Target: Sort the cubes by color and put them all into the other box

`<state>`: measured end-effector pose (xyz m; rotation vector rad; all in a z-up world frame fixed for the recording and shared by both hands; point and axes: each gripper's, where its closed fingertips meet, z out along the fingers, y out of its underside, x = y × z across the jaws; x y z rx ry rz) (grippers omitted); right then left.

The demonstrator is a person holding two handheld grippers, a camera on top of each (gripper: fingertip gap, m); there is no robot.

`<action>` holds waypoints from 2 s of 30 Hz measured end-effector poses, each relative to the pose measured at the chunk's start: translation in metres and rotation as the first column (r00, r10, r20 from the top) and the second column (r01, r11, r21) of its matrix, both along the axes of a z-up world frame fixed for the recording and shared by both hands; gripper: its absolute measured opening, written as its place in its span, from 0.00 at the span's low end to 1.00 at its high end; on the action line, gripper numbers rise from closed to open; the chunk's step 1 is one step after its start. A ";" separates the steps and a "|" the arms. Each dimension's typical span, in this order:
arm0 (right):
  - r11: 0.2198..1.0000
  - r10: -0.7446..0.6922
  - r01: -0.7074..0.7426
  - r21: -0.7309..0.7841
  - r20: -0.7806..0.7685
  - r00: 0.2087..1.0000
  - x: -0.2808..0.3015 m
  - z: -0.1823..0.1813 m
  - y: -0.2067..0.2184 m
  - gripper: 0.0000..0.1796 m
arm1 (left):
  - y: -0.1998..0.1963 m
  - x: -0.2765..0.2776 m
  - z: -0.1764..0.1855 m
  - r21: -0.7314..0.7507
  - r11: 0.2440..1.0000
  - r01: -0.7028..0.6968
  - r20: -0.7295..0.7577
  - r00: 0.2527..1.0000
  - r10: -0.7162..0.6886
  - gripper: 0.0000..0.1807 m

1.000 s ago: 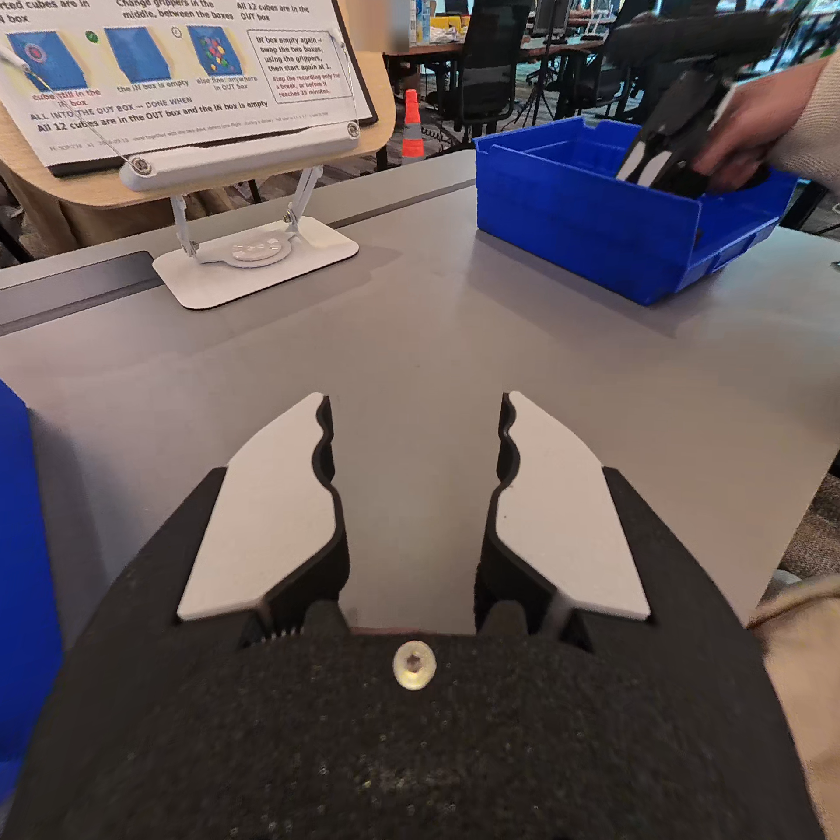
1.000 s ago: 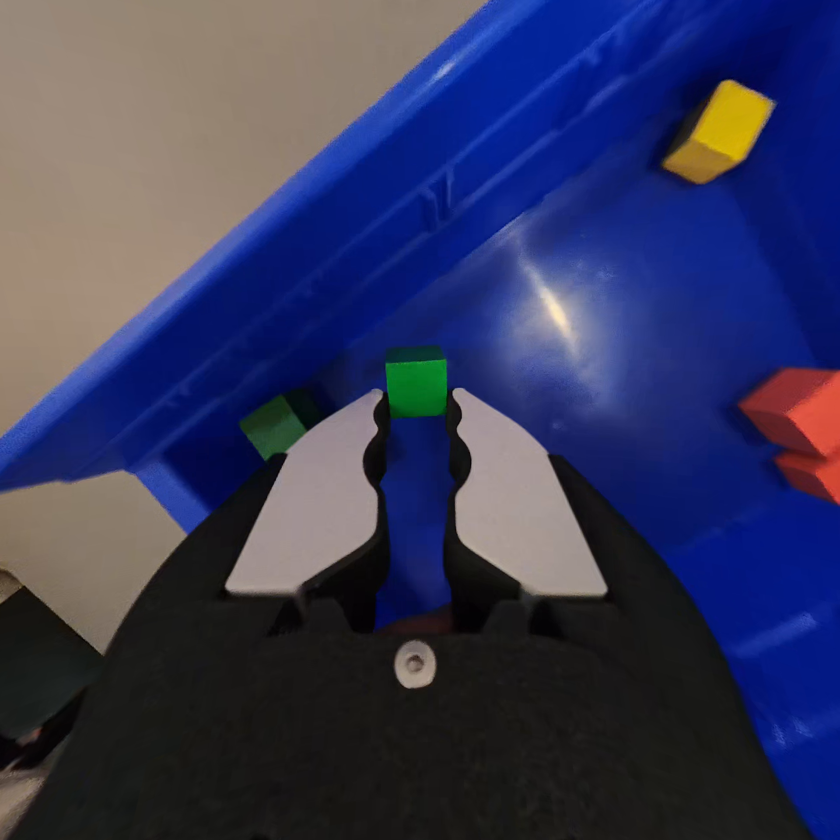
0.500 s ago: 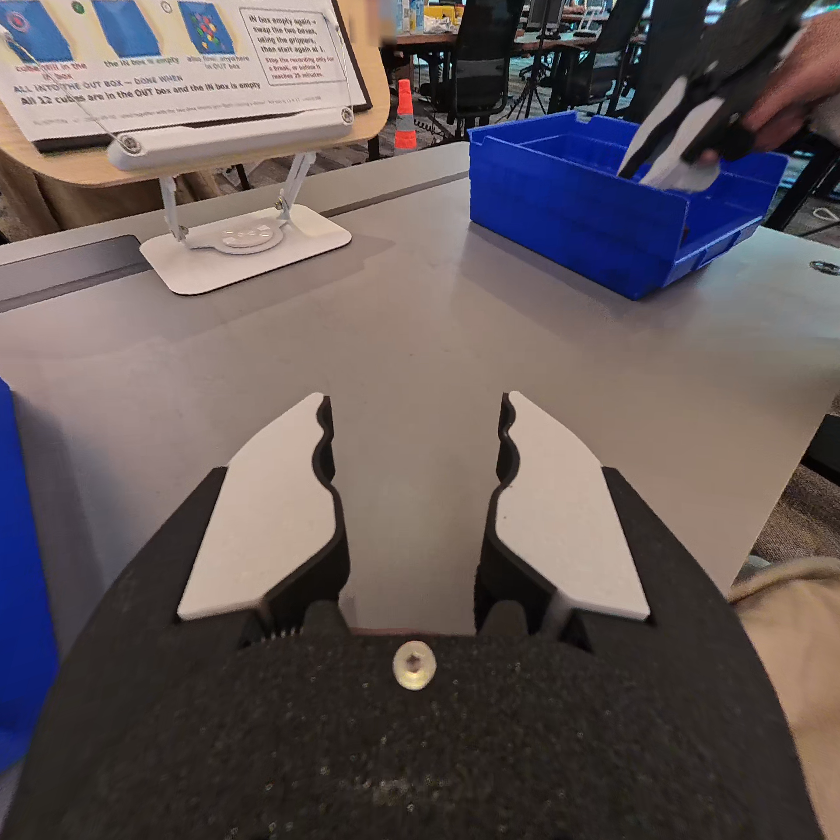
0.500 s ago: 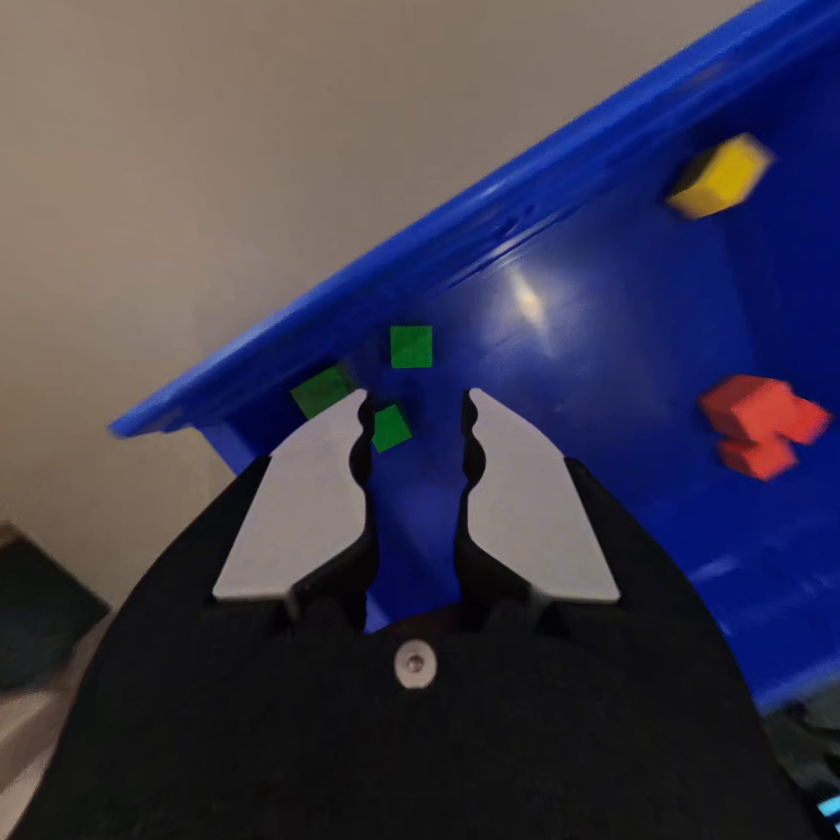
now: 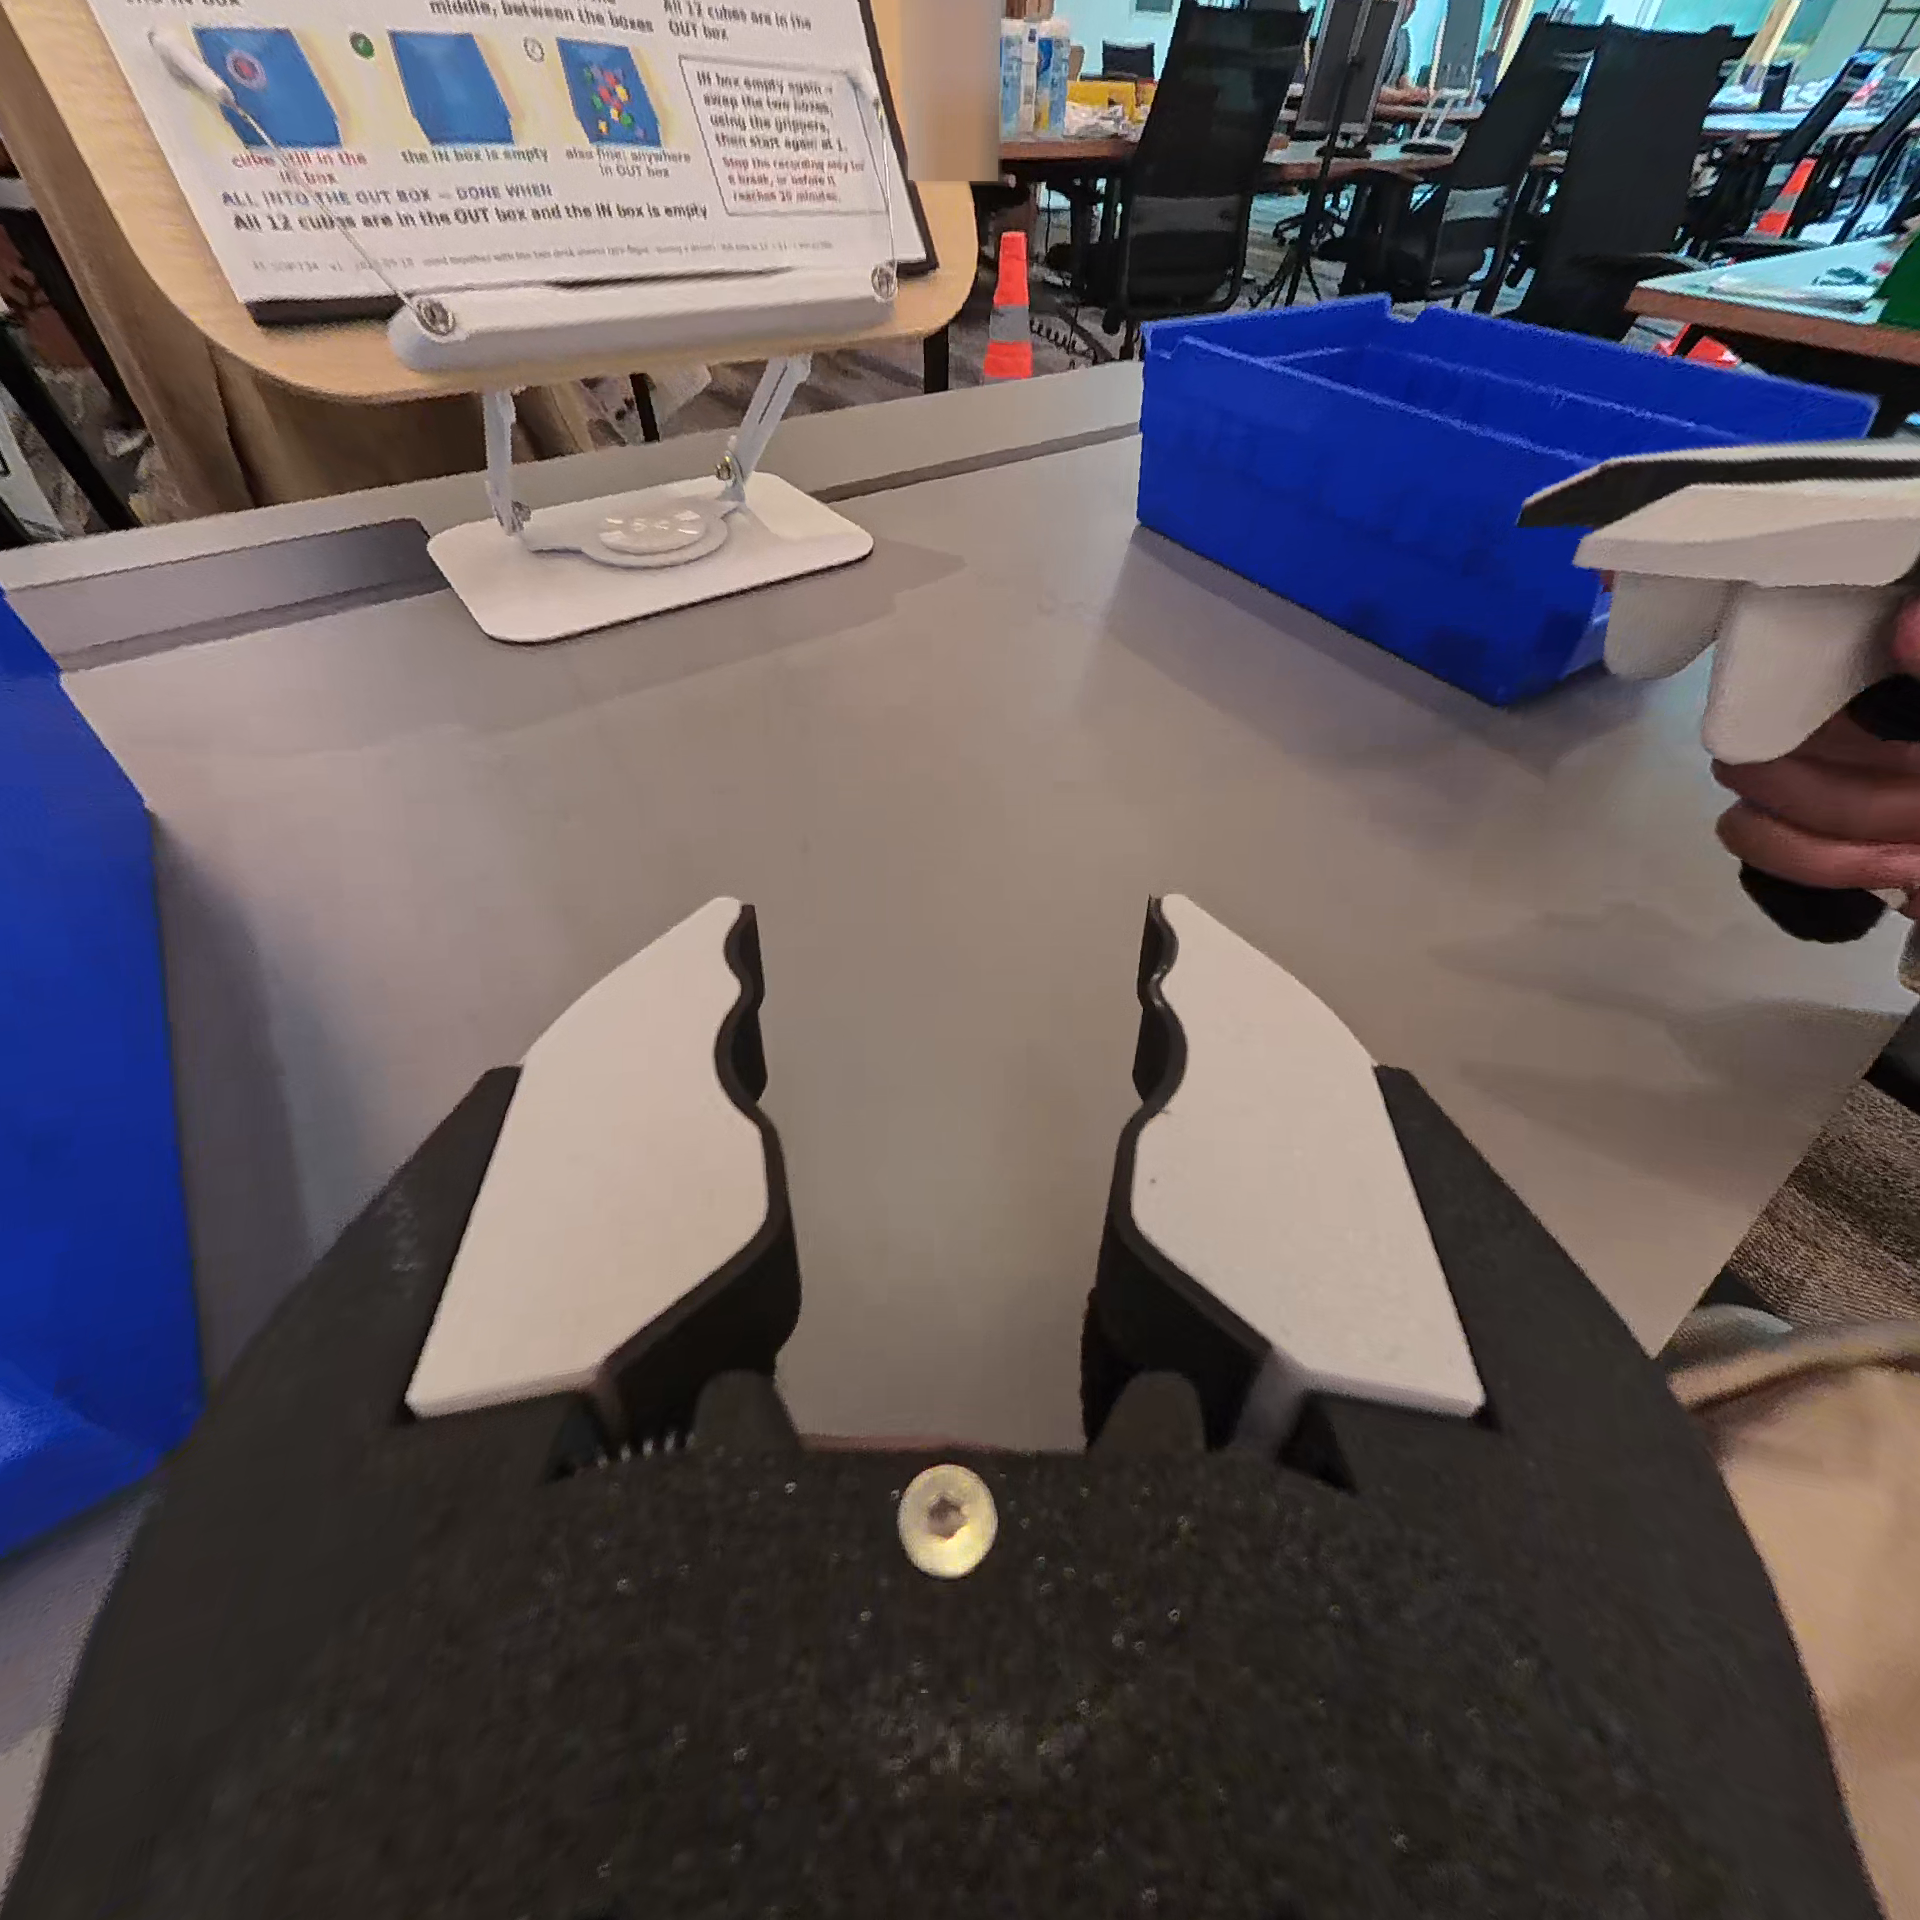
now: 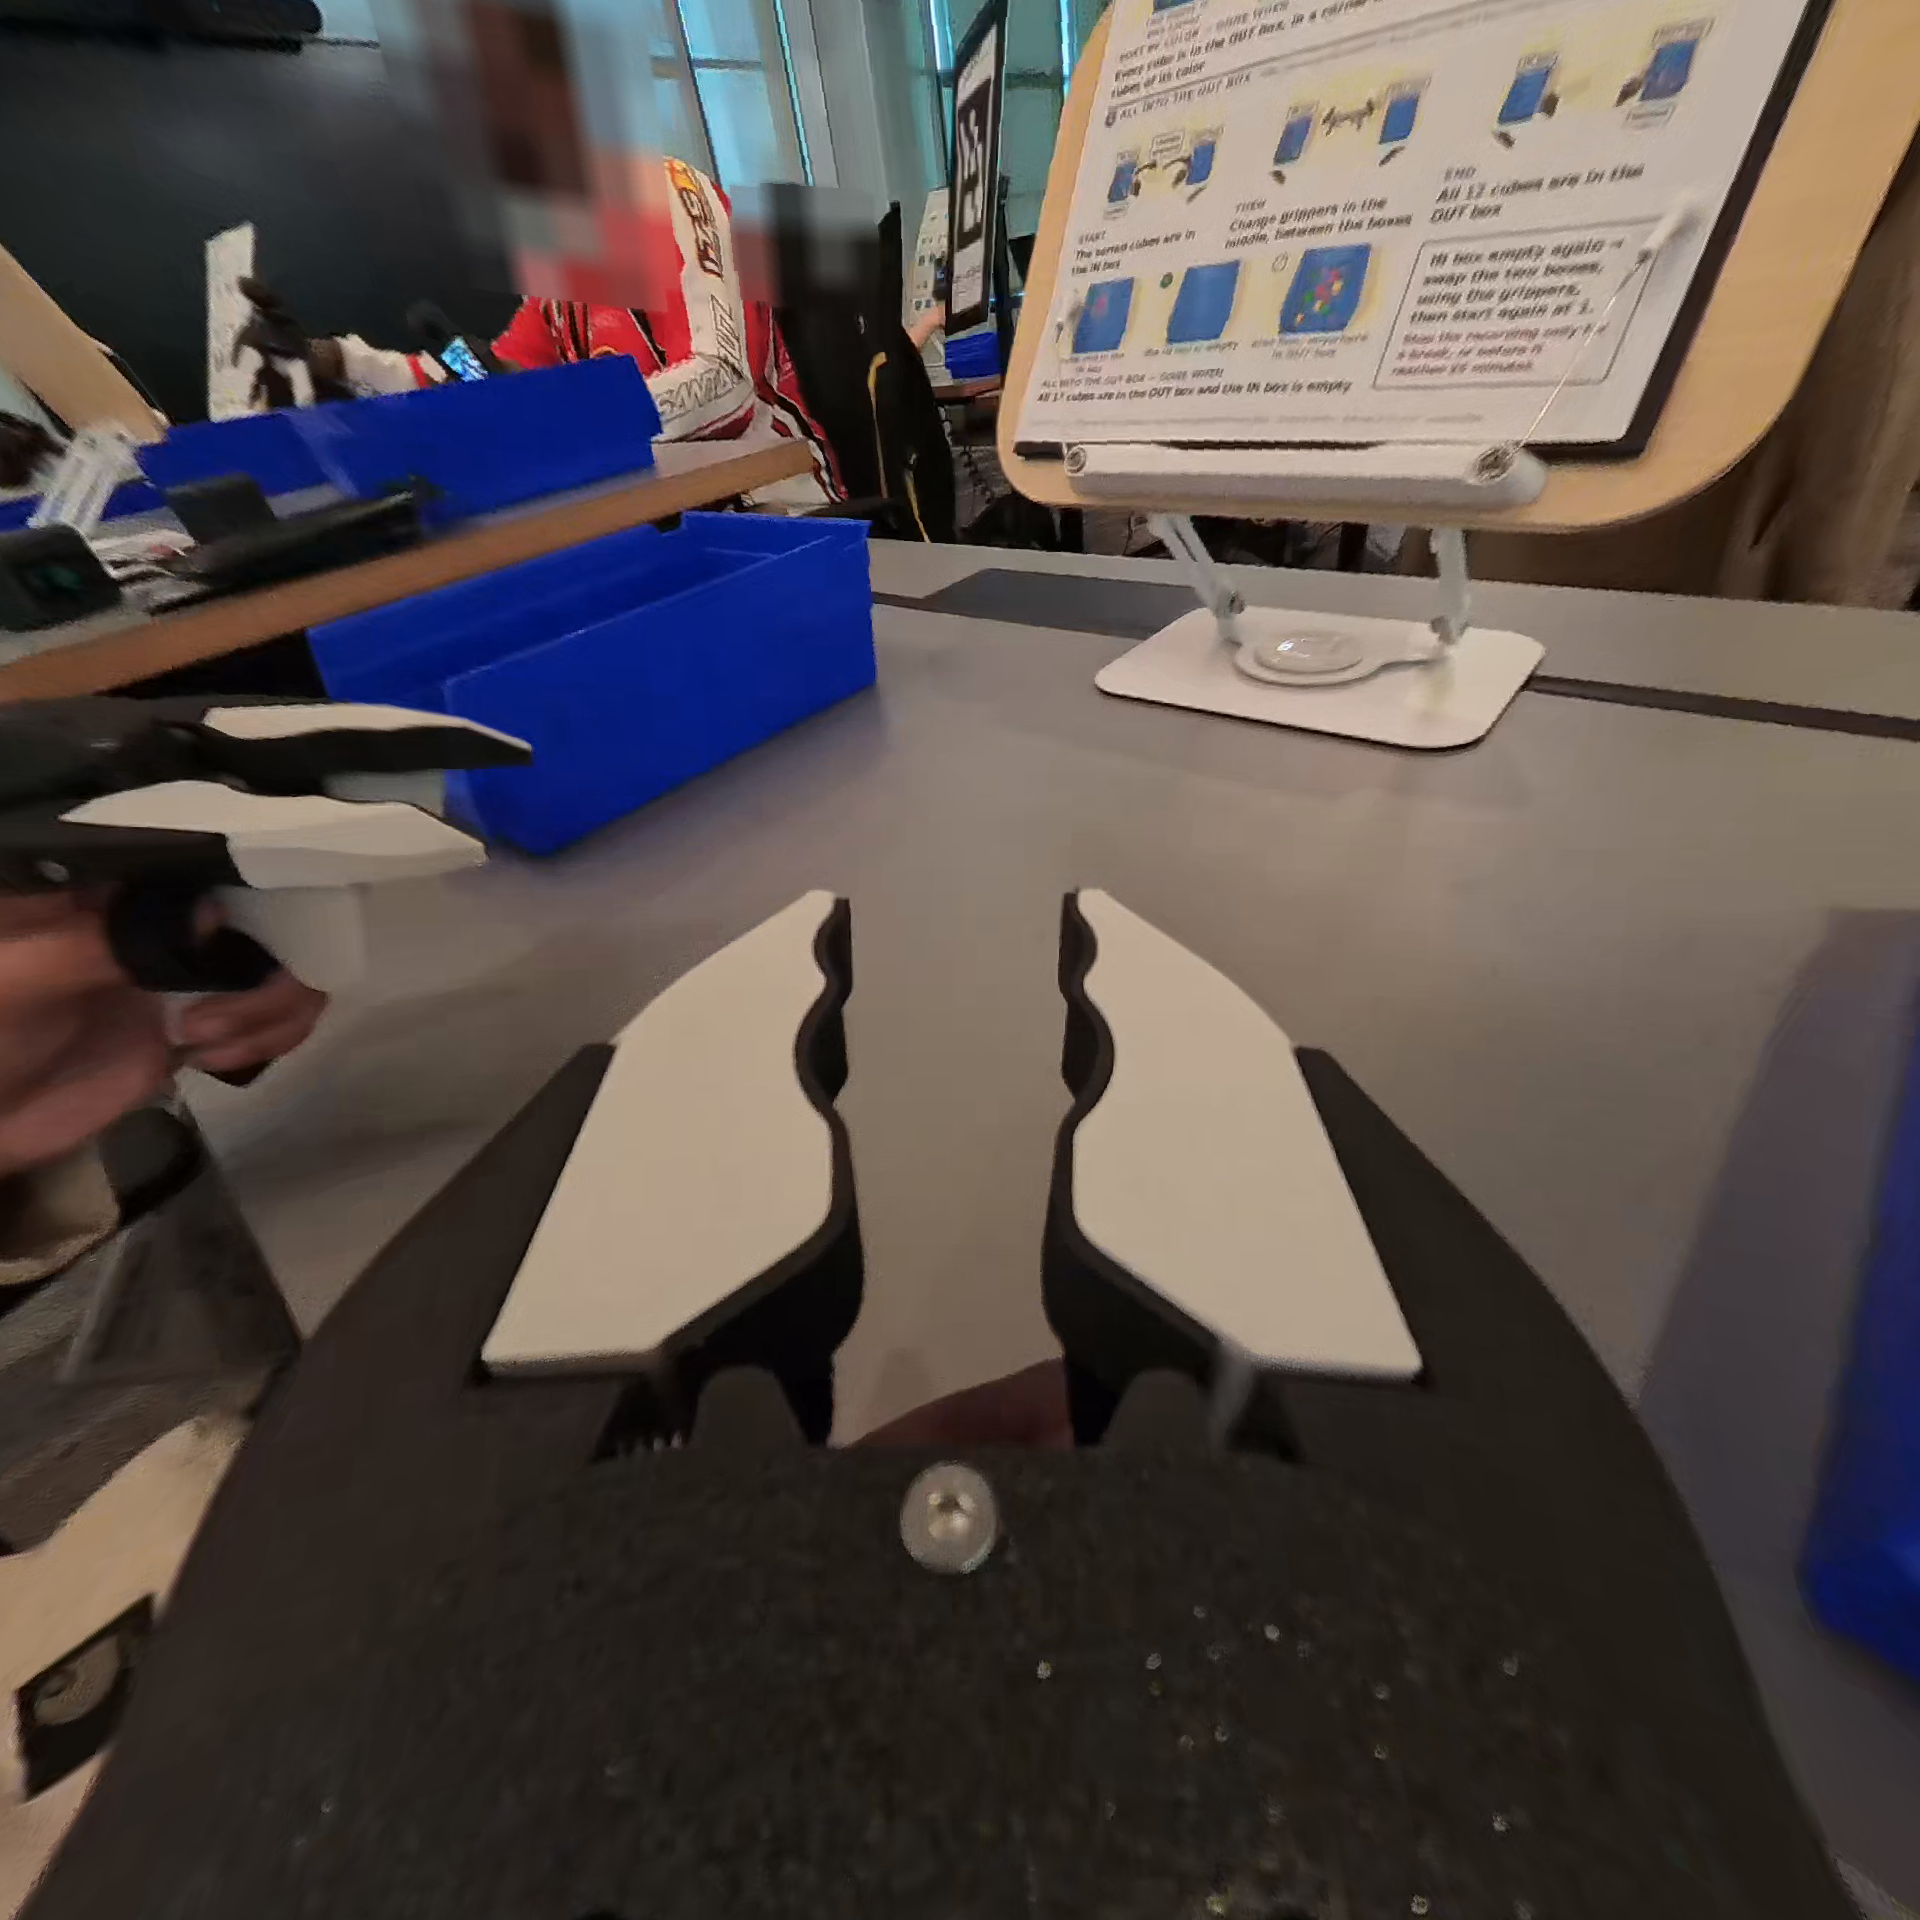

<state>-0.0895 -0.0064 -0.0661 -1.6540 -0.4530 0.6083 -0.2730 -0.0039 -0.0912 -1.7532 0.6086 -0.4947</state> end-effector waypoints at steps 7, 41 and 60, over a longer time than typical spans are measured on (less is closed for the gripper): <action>1.000 0.028 -0.027 -0.015 0.094 0.995 -0.018 -0.026 -0.006 0.22 | 0.002 -0.003 -0.014 -0.079 0.997 -0.004 0.013 1.000 0.005 0.38; 0.966 0.248 -0.237 -0.104 0.106 0.963 -0.044 -0.043 -0.029 0.16 | 0.092 -0.309 -0.079 -0.641 0.512 -0.571 -0.702 0.707 -0.089 0.31; 0.973 0.226 -0.220 -0.066 0.119 0.967 -0.032 -0.033 -0.027 0.14 | 0.126 -0.223 -0.017 -0.611 0.758 -0.229 -0.450 0.888 -0.094 0.14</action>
